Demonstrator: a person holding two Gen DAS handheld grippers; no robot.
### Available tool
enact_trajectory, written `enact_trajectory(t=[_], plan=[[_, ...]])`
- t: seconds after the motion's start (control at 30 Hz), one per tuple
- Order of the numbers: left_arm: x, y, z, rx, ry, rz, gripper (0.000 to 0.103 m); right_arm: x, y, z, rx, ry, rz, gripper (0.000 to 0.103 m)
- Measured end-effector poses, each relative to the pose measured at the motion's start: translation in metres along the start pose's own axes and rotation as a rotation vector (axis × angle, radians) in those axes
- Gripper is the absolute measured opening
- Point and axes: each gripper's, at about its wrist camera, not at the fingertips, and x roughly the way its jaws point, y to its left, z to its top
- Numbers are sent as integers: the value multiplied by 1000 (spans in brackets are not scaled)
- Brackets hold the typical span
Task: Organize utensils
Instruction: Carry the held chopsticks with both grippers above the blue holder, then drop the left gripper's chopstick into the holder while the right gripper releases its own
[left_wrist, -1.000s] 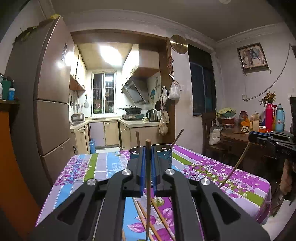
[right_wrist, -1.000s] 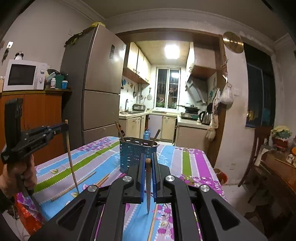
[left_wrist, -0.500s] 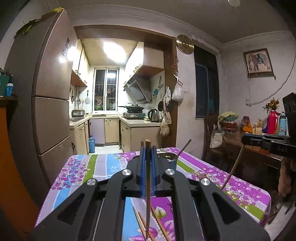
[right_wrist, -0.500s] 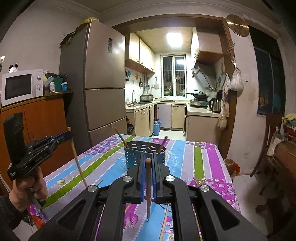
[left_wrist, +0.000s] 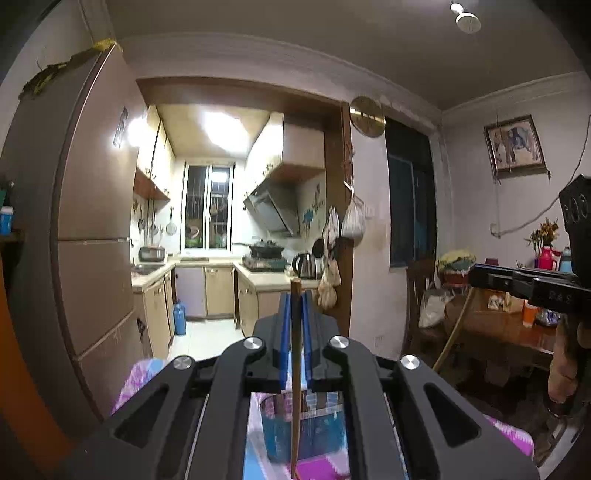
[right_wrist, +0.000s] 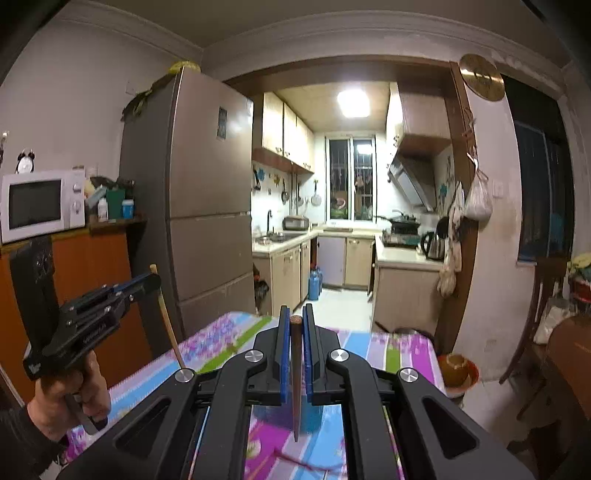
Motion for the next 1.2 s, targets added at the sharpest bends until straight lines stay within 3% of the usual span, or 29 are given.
enact_trajectory(t=[0.17, 0.37, 0.53, 0.77, 0.93, 1.2], plan=[[23, 0, 36, 1, -42, 7, 5, 21, -13, 46, 21, -39, 6, 8], [45, 5, 59, -5, -94, 12, 5, 56, -26, 75, 48, -52, -2, 8], [79, 19, 49, -38, -75, 10, 5, 102, -38, 54, 69, 9, -9, 8], [128, 36, 2, -68, 11, -13, 5, 145, -43, 16, 83, 75, -2, 8], [147, 47, -25, -79, 60, -29, 5, 164, -44, 0, 86, 106, 0, 8], [157, 57, -41, -81, 89, -27, 5, 183, -52, -15, 106, 136, 5, 8]])
